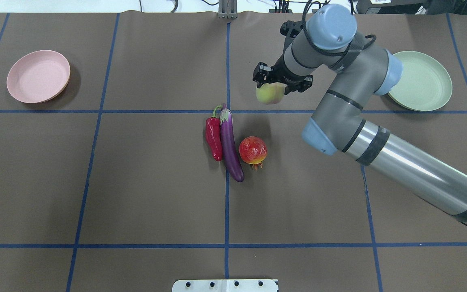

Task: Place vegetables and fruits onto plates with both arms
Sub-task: 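Carry the peach to the green plate while the left gripper nears the chili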

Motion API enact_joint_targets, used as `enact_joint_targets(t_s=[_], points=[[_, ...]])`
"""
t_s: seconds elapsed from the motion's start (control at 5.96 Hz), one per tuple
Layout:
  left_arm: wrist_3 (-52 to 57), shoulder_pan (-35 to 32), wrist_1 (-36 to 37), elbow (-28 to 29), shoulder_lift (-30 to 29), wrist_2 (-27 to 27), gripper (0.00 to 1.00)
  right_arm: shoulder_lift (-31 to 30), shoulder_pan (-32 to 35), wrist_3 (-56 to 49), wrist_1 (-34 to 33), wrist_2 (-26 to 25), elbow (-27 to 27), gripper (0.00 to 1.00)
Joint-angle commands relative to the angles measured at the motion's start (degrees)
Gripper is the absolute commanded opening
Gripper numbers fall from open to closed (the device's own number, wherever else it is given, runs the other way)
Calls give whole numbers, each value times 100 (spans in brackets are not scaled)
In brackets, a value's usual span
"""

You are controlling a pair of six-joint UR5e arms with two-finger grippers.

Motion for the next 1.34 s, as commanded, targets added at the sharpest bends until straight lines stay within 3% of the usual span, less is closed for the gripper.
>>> enact_joint_targets(t_s=[0.0, 0.5, 0.84, 1.01, 1.17], points=[[-2507, 974, -990, 26, -677, 29, 100, -561, 1058, -1007, -24, 689, -62, 0], [-4731, 3030, -942, 323, -2399, 1975, 100, -916, 2168, -2925, -33, 815, -1402, 0], [-4781, 3440, -523, 1322, -3593, 2095, 100, -1091, 2250, -3133, 10, 762, -2081, 0], [-4772, 3572, -59, 1693, -4183, 2260, 100, -1275, 2232, -3159, 11, 771, -2093, 0], [-4728, 3877, 259, 2131, -4719, 2793, 100, -1364, 2241, -3481, 19, 806, -2084, 84]])
